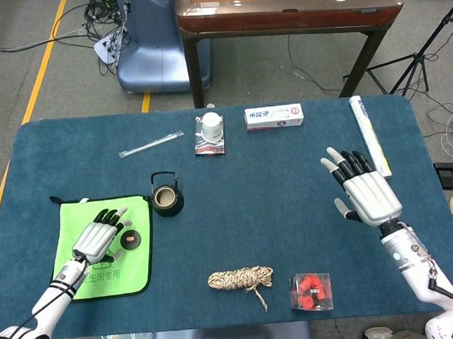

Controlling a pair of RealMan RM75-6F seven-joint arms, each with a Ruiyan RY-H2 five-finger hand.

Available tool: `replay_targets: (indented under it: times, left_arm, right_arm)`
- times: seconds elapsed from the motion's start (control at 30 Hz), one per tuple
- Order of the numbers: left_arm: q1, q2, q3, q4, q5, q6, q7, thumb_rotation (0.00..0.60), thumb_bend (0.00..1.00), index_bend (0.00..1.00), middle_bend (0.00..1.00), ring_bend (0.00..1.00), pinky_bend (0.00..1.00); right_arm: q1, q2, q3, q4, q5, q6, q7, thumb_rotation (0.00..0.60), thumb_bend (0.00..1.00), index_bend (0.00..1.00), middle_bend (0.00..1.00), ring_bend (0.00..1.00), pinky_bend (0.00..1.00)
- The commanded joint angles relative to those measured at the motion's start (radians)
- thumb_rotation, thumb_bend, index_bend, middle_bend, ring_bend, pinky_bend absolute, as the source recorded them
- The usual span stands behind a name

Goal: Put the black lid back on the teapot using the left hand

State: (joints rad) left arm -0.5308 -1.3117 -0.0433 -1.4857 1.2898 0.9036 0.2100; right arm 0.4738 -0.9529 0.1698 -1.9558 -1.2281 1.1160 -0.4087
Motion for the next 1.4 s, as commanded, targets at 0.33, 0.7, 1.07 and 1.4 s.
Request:
replay_targets:
  times: [0.33, 0.7, 1.07, 1.4]
  left_arm:
    - [-0.005, -0.033, 0.011, 0.034, -0.004, 0.007, 0.005, 0.600, 0.33, 0.20, 0.00, 0.00, 0.00]
    - [-0.009, -0.052, 0.016, 0.043, -0.017, 0.010, 0.027, 0.600, 0.33, 0.20, 0.00, 0.00, 0.00]
    - [-0.004, -0.064, 0.022, 0.044, -0.033, 0.018, 0.045, 0.600, 0.33, 0.20, 0.00, 0.00, 0.00]
    - [-0.009, -0.084, 0.022, 0.052, -0.042, 0.018, 0.058, 0.600, 0.33, 0.19, 0.00, 0.00, 0.00]
  right_arm:
    - [0.016, -0.012, -0.009, 0.010, 0.011, -0.009, -0.006, 0.600, 0.41, 0.00, 0.00, 0.00, 0.00]
    - [0.017, -0.012, -0.019, 0.024, 0.007, -0.008, 0.014, 0.600, 0.41, 0.00, 0.00, 0.00, 0.00]
    - [0.016, -0.014, -0.029, 0.040, -0.010, -0.011, 0.041, 0.600, 0.41, 0.00, 0.00, 0.00, 0.00]
    - [0.015, -0.013, -0.036, 0.061, -0.026, -0.015, 0.072, 0.600, 0.41, 0.00, 0.00, 0.00, 0.00]
